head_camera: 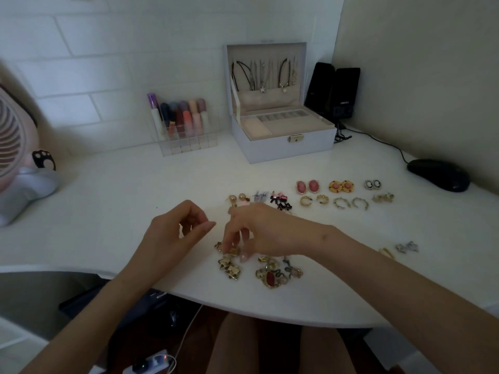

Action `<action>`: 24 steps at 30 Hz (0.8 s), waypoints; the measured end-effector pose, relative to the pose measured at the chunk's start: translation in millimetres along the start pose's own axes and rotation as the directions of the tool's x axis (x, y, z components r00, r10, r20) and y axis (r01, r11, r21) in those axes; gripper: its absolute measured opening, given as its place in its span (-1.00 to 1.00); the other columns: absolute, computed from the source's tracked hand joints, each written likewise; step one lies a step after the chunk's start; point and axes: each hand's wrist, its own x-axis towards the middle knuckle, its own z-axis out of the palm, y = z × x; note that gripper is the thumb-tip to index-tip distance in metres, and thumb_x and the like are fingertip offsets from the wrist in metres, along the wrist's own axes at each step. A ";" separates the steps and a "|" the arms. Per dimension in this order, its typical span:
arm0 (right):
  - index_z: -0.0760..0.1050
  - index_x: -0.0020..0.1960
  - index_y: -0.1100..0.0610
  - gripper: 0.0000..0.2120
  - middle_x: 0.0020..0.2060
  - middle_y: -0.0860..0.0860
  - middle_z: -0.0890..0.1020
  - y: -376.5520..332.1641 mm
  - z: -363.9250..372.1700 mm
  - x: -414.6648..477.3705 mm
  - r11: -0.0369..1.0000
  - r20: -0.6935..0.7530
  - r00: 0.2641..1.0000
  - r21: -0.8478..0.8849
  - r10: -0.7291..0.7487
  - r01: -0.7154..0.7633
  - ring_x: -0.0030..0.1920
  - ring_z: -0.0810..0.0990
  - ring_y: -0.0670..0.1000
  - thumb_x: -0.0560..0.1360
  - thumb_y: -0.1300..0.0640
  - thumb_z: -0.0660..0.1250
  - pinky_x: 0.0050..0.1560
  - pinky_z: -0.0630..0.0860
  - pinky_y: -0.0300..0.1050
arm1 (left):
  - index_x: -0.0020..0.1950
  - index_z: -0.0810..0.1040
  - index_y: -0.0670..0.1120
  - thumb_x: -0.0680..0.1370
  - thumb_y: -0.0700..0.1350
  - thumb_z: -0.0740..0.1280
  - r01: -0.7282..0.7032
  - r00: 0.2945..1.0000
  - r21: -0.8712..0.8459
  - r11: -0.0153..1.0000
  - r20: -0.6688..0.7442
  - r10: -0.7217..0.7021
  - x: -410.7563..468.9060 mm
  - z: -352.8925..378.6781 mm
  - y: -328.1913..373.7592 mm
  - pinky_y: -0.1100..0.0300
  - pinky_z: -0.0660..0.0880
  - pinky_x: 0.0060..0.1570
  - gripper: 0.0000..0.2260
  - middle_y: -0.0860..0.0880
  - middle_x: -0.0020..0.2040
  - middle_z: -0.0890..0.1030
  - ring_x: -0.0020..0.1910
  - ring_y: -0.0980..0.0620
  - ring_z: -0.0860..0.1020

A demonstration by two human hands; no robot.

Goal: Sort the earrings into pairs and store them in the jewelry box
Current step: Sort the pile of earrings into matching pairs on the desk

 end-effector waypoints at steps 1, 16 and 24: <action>0.63 -0.04 0.04 -0.79 -0.28 -0.17 0.46 0.7 0.8 0.2 1.000 -0.001 1.000 0.012 0.009 -0.009 -0.06 0.53 -0.12 0.35 0.25 0.48 0.21 0.46 -0.03 | -0.23 0.49 -0.01 0.45 -0.10 0.40 -0.009 1.000 -0.005 1.000 0.007 0.009 -1.4 -0.4 -0.5 0.45 0.34 -0.31 -0.89 0.08 -0.19 0.54 -0.30 0.19 0.44; 0.65 -0.05 0.11 -0.83 -0.13 -0.04 0.65 8.7 -16.7 -14.5 0.991 -0.149 0.986 0.119 0.080 -0.063 -0.24 0.62 -0.16 0.47 0.28 0.31 -0.12 0.54 -0.37 | -0.19 0.49 0.11 0.38 0.19 0.31 -0.275 0.948 -0.028 0.961 0.160 0.276 -17.5 4.6 21.1 0.41 0.33 -0.21 -0.82 0.13 -0.26 0.52 -0.24 0.14 0.46; 0.66 -0.08 0.13 -0.87 -0.25 -0.08 0.64 19.8 -22.6 -22.8 0.964 -0.179 0.972 0.245 0.153 -0.107 -0.24 0.65 -0.12 0.43 0.28 0.39 -0.12 0.58 -0.29 | -0.34 0.39 0.07 0.36 0.36 0.20 -0.373 0.927 0.350 0.859 0.106 0.359 -37.6 49.1 53.3 0.43 0.15 -0.32 -0.63 0.23 -0.38 0.31 -0.36 0.22 0.28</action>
